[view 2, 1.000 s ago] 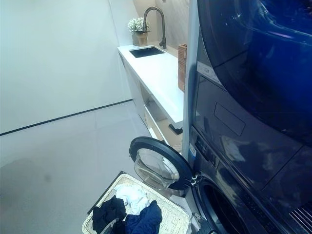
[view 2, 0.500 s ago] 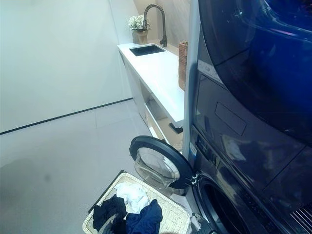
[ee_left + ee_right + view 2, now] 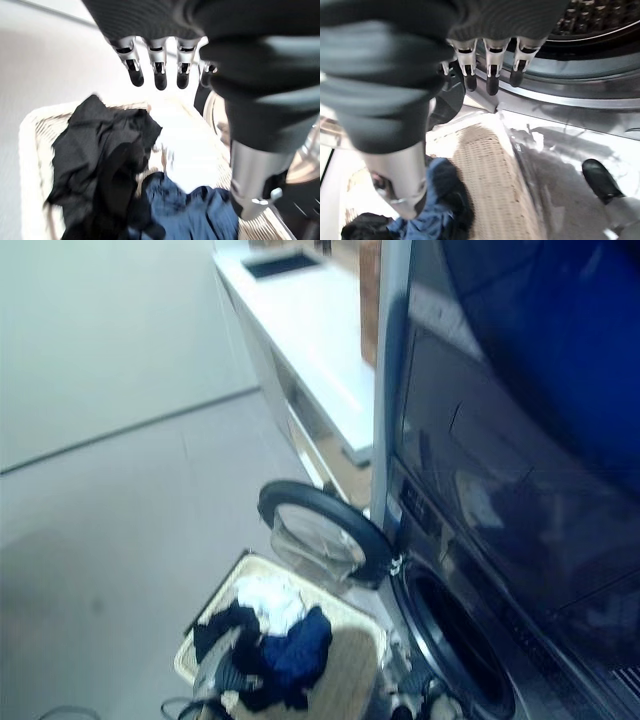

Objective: Put the clothes into the washing machine.

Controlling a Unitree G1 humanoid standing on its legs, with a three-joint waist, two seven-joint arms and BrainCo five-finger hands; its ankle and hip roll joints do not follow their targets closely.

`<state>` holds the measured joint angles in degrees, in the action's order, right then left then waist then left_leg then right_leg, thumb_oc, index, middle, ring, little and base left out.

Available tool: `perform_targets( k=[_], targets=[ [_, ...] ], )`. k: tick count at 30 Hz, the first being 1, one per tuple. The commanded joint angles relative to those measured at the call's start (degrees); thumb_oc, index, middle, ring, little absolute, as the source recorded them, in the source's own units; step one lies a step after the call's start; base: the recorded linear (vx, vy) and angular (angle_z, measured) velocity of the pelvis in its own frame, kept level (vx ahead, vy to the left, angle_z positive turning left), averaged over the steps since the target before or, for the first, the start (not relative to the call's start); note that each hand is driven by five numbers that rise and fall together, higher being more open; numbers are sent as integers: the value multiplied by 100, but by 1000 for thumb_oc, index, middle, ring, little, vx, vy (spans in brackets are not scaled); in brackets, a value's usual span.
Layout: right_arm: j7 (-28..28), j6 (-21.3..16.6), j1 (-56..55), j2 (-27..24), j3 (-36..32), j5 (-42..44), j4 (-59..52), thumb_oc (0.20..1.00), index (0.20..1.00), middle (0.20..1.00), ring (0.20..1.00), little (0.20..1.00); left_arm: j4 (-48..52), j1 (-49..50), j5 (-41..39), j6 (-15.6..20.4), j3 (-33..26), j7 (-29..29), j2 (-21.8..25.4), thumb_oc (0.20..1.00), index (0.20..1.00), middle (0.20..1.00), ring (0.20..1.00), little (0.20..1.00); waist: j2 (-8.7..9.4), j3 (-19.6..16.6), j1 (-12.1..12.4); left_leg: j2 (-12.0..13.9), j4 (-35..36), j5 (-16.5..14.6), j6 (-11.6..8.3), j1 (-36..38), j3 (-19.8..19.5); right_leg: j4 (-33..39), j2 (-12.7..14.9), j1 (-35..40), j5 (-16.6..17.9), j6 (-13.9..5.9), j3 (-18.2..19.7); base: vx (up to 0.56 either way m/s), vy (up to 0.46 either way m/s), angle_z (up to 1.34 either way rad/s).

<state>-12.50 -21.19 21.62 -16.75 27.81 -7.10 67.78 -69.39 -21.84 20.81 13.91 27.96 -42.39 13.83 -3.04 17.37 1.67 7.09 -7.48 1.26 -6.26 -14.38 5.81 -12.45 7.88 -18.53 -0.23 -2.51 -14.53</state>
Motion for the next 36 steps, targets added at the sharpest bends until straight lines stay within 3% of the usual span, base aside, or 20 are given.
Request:
perform_targets(
  k=[1,13,20,30,36],
  targets=[
    [-116,-265,263,112,144,260,-323,1000,1000,1000,1000,1000,-94,-333,-713,-213,-316,-544,155,1000,1000,1000,1000,1000,314,316,-121,-171,-170,160,-113,-313,24,-324,4,74,-332,-193,316,-71,-8,25],
    [-481,-287,1118,-34,287,628,-743,1000,1000,1000,1000,1000,-143,-1430,-1265,-364,-722,-1269,483,1000,1000,1000,1000,1000,367,747,-51,-266,-928,267,-192,-2054,-168,-1423,35,-1675,-564,-192,167,-109,-1,2],
    [-472,-287,1622,-155,340,976,-1011,1000,1000,1000,1000,1000,-242,-2138,-1218,-800,-840,-1359,923,1000,1000,1000,1000,1000,485,975,-22,-237,-1232,300,-229,-2700,-242,-1732,48,-2263,-585,-131,36,-75,-9,4],
    [-495,-413,1896,-419,327,1345,-1192,1000,1000,1000,1000,1000,-403,-2776,-1421,-1266,-955,-1264,1349,1000,1000,1000,1000,1000,550,1243,4,-144,-1329,356,-253,-3264,-159,-1960,132,-2817,-614,-128,-99,-30,41,1],
    [-575,-452,1968,-531,306,1460,-1293,1000,1000,1000,1000,1000,-521,-2949,-1270,-1610,-865,-729,1442,1000,1000,1000,1000,1000,586,1243,15,-121,-1365,364,-266,-3560,-177,-2057,185,-3109,-590,-153,-154,2,21,1]
  ],
)
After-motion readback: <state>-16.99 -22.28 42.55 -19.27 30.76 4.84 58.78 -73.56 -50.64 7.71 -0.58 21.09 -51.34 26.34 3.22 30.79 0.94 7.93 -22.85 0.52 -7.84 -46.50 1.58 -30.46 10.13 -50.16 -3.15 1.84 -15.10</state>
